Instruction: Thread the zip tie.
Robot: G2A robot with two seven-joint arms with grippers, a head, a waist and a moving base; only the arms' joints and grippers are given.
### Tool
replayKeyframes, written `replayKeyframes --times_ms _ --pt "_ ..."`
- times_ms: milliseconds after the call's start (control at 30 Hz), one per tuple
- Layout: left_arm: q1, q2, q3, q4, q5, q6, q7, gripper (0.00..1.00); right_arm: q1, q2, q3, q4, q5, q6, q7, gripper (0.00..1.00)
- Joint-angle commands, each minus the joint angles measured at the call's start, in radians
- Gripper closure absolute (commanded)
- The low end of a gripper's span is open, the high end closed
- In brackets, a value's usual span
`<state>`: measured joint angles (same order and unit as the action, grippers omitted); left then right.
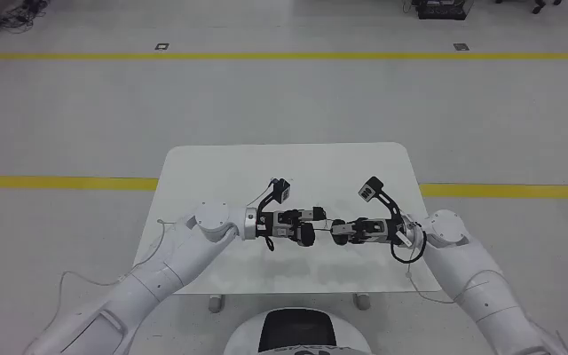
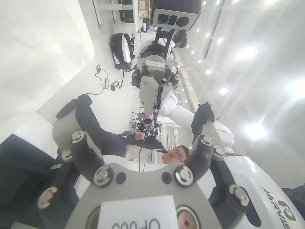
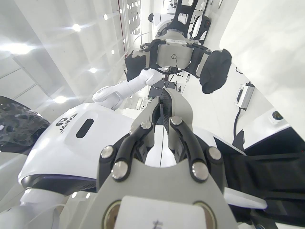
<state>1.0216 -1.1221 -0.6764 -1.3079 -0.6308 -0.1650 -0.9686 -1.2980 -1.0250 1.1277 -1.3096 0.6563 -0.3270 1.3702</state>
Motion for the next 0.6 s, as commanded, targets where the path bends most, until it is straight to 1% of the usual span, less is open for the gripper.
replayKeyframes --times_ms 0,167,567 --pt "0.000 -0.001 0.000 0.003 0.001 0.000 -0.002 0.00 -0.002 0.000 0.002 -0.001 0.001 -0.002 0.000 1.00" --pt "-0.001 -0.003 0.000 0.008 0.003 0.003 -0.002 0.00 -0.006 0.001 0.006 -0.005 0.001 -0.005 0.002 1.00" --pt "0.005 -0.005 -0.007 0.002 0.000 -0.002 -0.007 0.00 -0.001 -0.001 -0.006 0.003 -0.008 0.011 0.005 1.00"
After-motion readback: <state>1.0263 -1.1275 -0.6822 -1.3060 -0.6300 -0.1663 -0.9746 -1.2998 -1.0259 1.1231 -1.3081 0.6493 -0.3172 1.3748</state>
